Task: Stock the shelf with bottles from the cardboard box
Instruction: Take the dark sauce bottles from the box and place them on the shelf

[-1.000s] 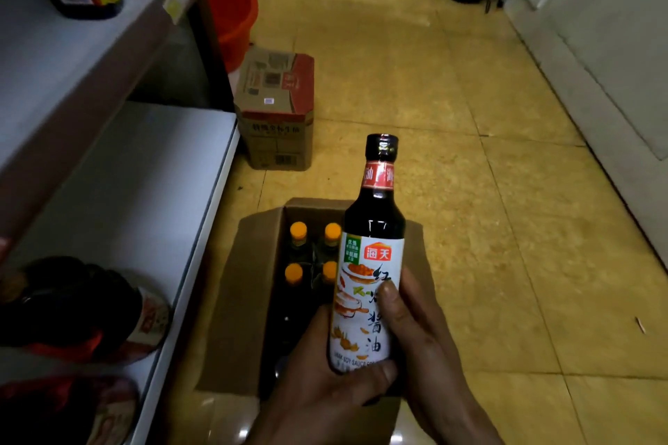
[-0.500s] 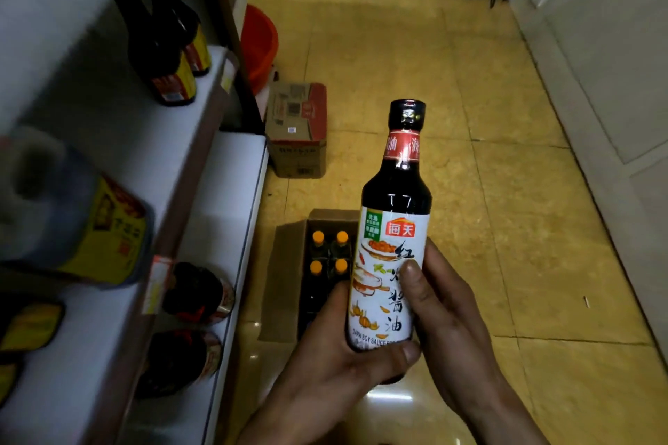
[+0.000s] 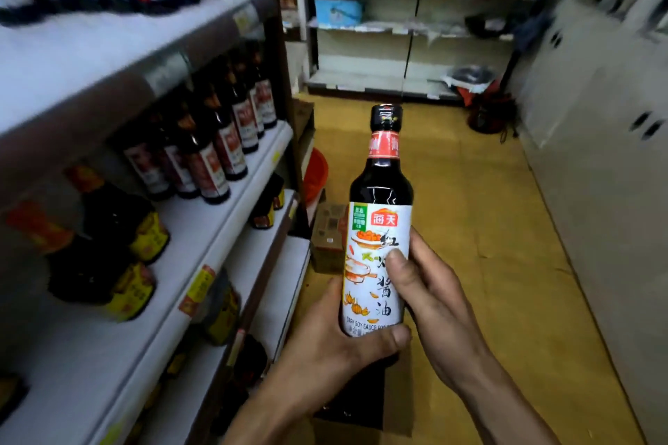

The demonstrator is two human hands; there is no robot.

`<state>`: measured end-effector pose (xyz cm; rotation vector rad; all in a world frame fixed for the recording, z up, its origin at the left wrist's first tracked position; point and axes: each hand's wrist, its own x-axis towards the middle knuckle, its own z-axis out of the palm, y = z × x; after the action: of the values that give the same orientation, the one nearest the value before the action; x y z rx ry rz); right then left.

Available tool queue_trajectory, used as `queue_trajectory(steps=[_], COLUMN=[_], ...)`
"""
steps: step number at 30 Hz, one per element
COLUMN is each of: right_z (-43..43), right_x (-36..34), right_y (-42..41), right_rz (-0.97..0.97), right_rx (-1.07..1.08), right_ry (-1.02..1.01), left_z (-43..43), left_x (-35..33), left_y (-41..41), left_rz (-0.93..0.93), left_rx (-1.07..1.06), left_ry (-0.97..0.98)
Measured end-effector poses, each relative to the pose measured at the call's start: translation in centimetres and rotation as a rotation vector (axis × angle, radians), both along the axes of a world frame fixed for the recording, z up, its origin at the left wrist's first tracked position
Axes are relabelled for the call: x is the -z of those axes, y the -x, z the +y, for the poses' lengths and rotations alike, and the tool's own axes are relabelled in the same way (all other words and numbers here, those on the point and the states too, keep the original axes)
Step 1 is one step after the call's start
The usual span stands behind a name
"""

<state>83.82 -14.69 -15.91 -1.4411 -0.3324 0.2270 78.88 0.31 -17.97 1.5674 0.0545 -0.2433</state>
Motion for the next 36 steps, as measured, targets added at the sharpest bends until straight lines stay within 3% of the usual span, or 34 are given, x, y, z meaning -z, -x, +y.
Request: queue_trajectory(steps=[16, 24, 36], right_z=[7.2, 14.5, 26.5], right_x=[-17.9, -22.2, -25.0], right_y=[2.1, 4.4, 9.5], right_rz=[-0.264, -0.354, -0.400], right_rx=[-0.378, -0.527, -0.671], right_ry=[-0.062, -0.090, -0.153], left_z=[4.5, 11.1, 21.1], left_x=[-18.0, -21.7, -23.3], left_y=[7.1, 10.8, 16.8], left_rz=[-0.251, -0.325, -0.376], left_rx=[-0.370, -0.505, -0.644], left_ry=[-0.082, -0.209, -0.122])
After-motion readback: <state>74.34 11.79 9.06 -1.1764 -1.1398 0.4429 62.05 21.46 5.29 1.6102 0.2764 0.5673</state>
